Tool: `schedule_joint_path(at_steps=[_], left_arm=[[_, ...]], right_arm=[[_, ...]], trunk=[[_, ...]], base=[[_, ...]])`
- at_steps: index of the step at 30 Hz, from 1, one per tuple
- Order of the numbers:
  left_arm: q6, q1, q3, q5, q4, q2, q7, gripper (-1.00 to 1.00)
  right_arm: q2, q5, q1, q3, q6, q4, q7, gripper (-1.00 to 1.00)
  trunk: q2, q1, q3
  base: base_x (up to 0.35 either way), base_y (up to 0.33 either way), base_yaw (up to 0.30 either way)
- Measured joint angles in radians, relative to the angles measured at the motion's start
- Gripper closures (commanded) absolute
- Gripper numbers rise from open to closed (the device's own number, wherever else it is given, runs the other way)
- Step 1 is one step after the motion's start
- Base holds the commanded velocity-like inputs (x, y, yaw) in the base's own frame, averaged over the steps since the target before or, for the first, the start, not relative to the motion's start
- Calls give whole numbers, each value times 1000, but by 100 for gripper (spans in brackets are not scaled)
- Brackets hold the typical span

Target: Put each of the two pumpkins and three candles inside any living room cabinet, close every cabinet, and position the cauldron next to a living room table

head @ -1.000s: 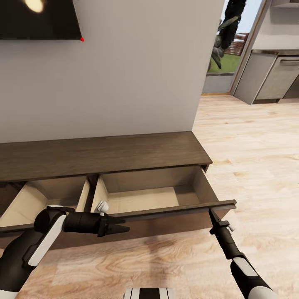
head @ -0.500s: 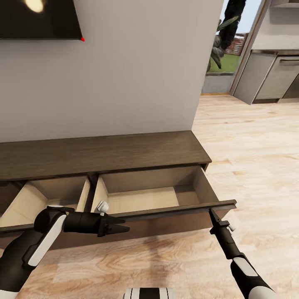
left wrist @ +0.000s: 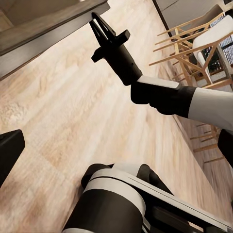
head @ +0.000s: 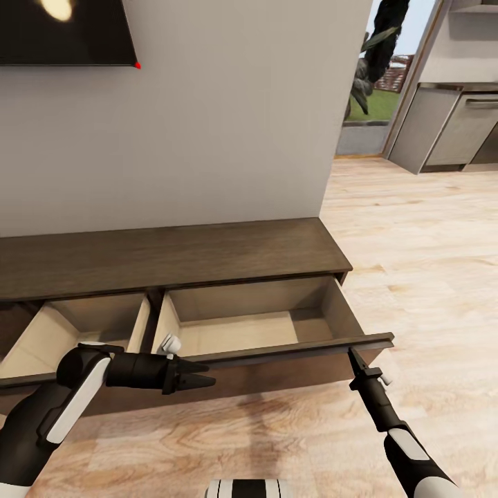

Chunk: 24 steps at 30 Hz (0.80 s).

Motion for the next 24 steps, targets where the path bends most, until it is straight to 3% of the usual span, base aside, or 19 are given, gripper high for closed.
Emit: schedule_joint_path(at_steps=[24], left_arm=[[0, 0, 1, 0, 0, 1, 0, -100]], right_arm=[[-1, -1, -1, -2, 4, -1, -4, 100]], trunk=[[0, 0, 0]], base=[[-30, 0, 0]])
